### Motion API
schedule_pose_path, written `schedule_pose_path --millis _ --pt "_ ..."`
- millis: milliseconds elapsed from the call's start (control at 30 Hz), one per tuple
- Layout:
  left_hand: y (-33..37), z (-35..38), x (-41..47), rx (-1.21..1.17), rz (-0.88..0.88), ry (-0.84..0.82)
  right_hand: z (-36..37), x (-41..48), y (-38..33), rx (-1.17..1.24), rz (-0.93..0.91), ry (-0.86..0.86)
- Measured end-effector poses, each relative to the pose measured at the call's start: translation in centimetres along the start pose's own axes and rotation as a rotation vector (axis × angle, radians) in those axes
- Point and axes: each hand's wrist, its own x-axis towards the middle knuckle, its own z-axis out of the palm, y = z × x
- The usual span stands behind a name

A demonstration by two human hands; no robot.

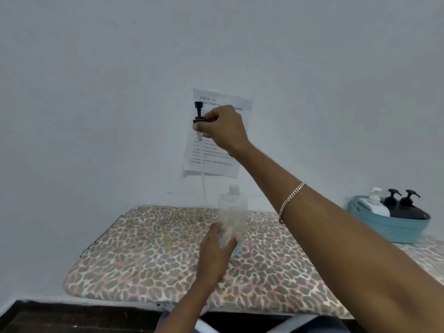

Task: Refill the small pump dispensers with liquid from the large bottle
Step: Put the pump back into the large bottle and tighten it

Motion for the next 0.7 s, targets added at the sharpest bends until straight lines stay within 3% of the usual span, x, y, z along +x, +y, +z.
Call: schedule_pose_path --millis 333,700 --pt "0.1 0.2 0.3 0.019 0.014 0.007 -6.0 1.3 -2.7 -0.033 -0.068 0.096" --pt "-0.3 0.4 0.4 0.022 0.026 0.002 -7.7 1.1 -1.6 -0.071 -0.048 0.116"
